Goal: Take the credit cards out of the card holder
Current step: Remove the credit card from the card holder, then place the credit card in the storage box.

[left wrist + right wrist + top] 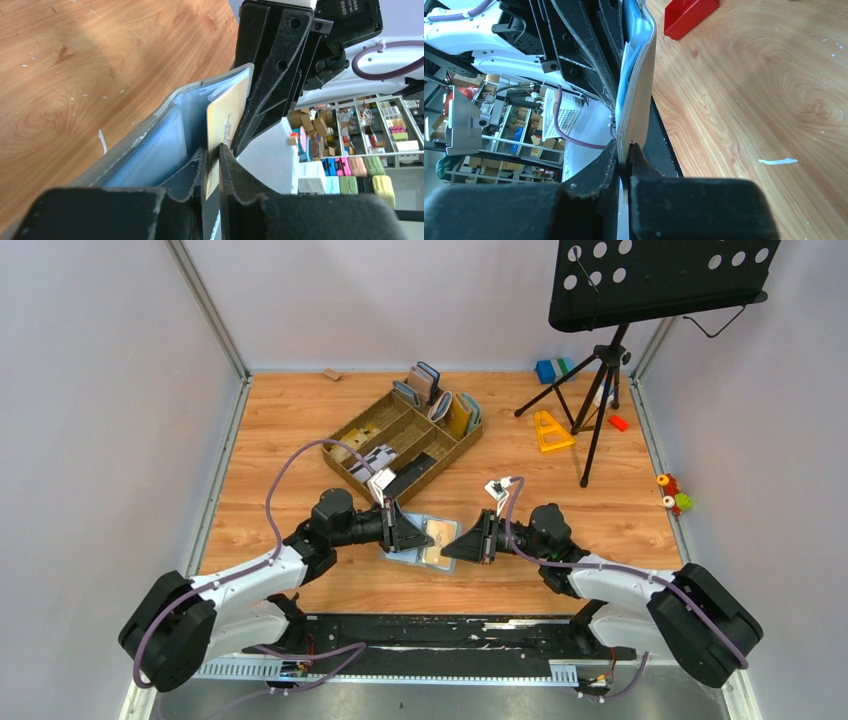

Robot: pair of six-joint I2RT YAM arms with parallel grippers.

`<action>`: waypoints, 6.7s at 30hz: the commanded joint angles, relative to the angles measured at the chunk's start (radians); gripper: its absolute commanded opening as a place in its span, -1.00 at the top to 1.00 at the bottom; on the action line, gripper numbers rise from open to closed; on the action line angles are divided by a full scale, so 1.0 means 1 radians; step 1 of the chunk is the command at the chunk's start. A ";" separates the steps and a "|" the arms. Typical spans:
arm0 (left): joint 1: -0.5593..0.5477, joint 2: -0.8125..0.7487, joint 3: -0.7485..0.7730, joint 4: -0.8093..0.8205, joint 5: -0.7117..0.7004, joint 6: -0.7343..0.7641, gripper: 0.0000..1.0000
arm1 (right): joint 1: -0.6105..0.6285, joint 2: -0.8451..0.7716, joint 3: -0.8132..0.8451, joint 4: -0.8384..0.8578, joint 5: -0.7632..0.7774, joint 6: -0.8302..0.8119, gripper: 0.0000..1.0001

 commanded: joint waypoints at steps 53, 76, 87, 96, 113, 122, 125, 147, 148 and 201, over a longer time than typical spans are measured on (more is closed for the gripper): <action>0.008 -0.025 -0.050 0.108 0.008 -0.056 1.00 | -0.096 -0.158 -0.087 0.001 -0.003 0.055 0.89; 0.007 0.062 -0.059 0.271 0.059 -0.136 1.00 | -0.110 -0.094 -0.071 0.135 -0.086 0.109 0.07; 0.007 0.081 -0.062 0.332 0.081 -0.159 1.00 | -0.106 -0.043 -0.055 0.130 -0.075 0.118 0.64; 0.007 0.091 -0.086 0.405 0.100 -0.203 0.79 | -0.107 -0.034 -0.072 0.102 -0.058 0.106 0.94; 0.033 0.082 -0.099 0.401 0.120 -0.207 0.94 | -0.119 -0.096 -0.106 0.038 -0.047 0.082 0.96; 0.041 0.079 -0.102 0.372 0.120 -0.193 0.96 | -0.121 -0.118 -0.111 0.029 -0.043 0.086 0.98; 0.056 0.067 -0.099 0.320 0.119 -0.169 0.99 | -0.128 -0.141 -0.123 0.026 -0.033 0.087 1.00; 0.124 -0.032 0.177 -0.577 -0.121 0.285 1.00 | -0.172 -0.222 -0.090 -0.519 0.194 -0.125 1.00; 0.124 -0.034 0.202 -0.610 -0.145 0.309 1.00 | -0.175 -0.210 -0.083 -0.539 0.202 -0.137 1.00; 0.213 0.998 1.219 -0.951 -1.305 1.434 0.94 | -0.185 -0.282 0.129 -0.885 0.205 -0.317 1.00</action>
